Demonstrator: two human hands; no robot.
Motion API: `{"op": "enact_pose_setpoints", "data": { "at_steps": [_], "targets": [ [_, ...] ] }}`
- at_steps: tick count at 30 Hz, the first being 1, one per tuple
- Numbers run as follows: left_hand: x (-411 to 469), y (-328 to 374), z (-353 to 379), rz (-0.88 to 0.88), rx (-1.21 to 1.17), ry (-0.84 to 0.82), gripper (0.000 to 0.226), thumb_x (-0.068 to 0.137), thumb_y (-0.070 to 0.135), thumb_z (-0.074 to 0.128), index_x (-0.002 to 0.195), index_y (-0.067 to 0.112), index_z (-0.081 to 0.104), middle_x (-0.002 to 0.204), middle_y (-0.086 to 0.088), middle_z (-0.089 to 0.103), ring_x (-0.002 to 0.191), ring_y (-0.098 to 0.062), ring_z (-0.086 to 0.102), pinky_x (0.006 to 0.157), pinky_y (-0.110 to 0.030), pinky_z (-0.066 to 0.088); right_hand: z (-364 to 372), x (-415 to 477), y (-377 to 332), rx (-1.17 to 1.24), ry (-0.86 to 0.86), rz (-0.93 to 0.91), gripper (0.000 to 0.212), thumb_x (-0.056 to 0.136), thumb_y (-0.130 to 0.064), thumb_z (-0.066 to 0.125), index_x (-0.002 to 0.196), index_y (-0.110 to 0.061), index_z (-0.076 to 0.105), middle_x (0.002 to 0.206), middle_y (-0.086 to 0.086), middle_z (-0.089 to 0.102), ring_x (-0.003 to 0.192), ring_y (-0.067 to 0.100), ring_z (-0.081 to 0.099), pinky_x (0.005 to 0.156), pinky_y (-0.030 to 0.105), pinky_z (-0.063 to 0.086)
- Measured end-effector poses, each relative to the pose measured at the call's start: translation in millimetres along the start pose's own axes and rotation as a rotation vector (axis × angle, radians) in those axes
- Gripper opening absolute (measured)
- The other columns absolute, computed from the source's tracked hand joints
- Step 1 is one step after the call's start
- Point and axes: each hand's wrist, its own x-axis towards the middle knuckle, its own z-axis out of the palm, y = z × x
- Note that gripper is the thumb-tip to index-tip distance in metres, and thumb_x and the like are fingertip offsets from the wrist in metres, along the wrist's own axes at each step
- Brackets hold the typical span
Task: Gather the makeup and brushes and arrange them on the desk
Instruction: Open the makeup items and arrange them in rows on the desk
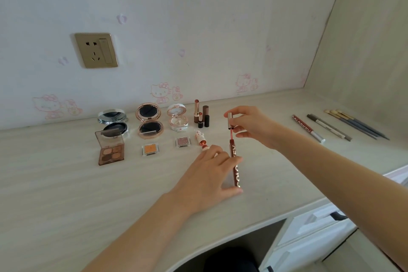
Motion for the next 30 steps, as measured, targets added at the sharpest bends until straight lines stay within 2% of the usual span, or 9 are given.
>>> {"op": "enact_pose_setpoints", "data": {
  "at_steps": [4, 7, 12, 17, 22, 26, 30],
  "targets": [
    [2.9, -2.1, 6.9, 0.058, 0.086, 0.148, 0.056, 0.082, 0.059, 0.052, 0.123, 0.021, 0.056, 0.111, 0.001, 0.056, 0.107, -0.019, 0.049, 0.093, -0.033, 0.046, 3.0, 12.0, 1.6, -0.082, 0.012, -0.015, 0.019, 0.089, -0.014, 0.060, 0.107, -0.017, 0.066, 0.082, 0.000, 0.065, 0.073, 0.012, 0.055, 0.071, 0.025, 0.051],
    [4.6, -7.0, 12.4, 0.101, 0.155, 0.209, 0.051, 0.081, 0.056, 0.058, 0.116, 0.019, 0.061, 0.119, 0.000, 0.056, 0.115, -0.020, 0.049, 0.100, -0.034, 0.042, 8.0, 21.1, 2.8, -0.139, 0.004, -0.028, 0.020, 0.090, -0.016, 0.059, 0.109, -0.018, 0.065, 0.085, 0.001, 0.066, 0.076, 0.012, 0.056, 0.069, 0.022, 0.051],
    [6.1, -11.8, 17.1, 0.080, 0.142, 0.200, 0.048, 0.083, 0.054, 0.057, 0.111, 0.016, 0.064, 0.119, 0.000, 0.059, 0.122, -0.019, 0.051, 0.108, -0.035, 0.037, 19.2, 36.8, 7.9, -0.206, -0.006, -0.049, 0.022, 0.087, -0.019, 0.062, 0.110, -0.019, 0.062, 0.092, 0.004, 0.069, 0.078, 0.013, 0.059, 0.071, 0.024, 0.052],
    [5.5, -12.8, 18.1, 0.051, 0.108, 0.196, 0.043, 0.084, 0.053, 0.055, 0.104, 0.016, 0.066, 0.111, 0.002, 0.061, 0.108, -0.014, 0.055, 0.105, -0.031, 0.040, 33.8, 52.2, 11.8, -0.341, 0.013, -0.076, 0.019, 0.085, -0.025, 0.065, 0.102, -0.019, 0.066, 0.091, 0.005, 0.071, 0.083, 0.016, 0.061, 0.075, 0.030, 0.051],
    [3.4, -13.2, 15.9, -0.010, 0.052, 0.168, 0.045, 0.083, 0.053, 0.051, 0.101, 0.015, 0.068, 0.107, 0.003, 0.062, 0.101, -0.014, 0.057, 0.095, -0.021, 0.037, 44.1, 60.7, 13.8, -0.453, 0.001, -0.100, 0.023, 0.083, -0.026, 0.068, 0.104, -0.016, 0.069, 0.092, 0.000, 0.065, 0.091, 0.017, 0.058, 0.075, 0.026, 0.045],
    [2.9, -13.7, 15.5, -0.021, 0.002, 0.154, 0.044, 0.083, 0.051, 0.053, 0.101, 0.014, 0.069, 0.104, 0.003, 0.063, 0.100, -0.014, 0.057, 0.093, -0.022, 0.041, 48.8, 63.9, 16.7, -0.505, 0.004, -0.090, 0.026, 0.082, -0.026, 0.069, 0.106, -0.015, 0.070, 0.095, 0.002, 0.063, 0.094, 0.019, 0.058, 0.076, 0.026, 0.044],
    [2.0, -13.3, 13.9, -0.029, -0.022, 0.127, 0.044, 0.084, 0.052, 0.055, 0.103, 0.015, 0.069, 0.105, 0.004, 0.062, 0.102, -0.013, 0.055, 0.094, -0.020, 0.038, 51.7, 65.2, 20.7, -0.505, -0.011, -0.069, 0.029, 0.082, -0.024, 0.071, 0.110, -0.014, 0.070, 0.100, 0.003, 0.065, 0.093, 0.015, 0.056, 0.077, 0.024, 0.041]
  ]
}}
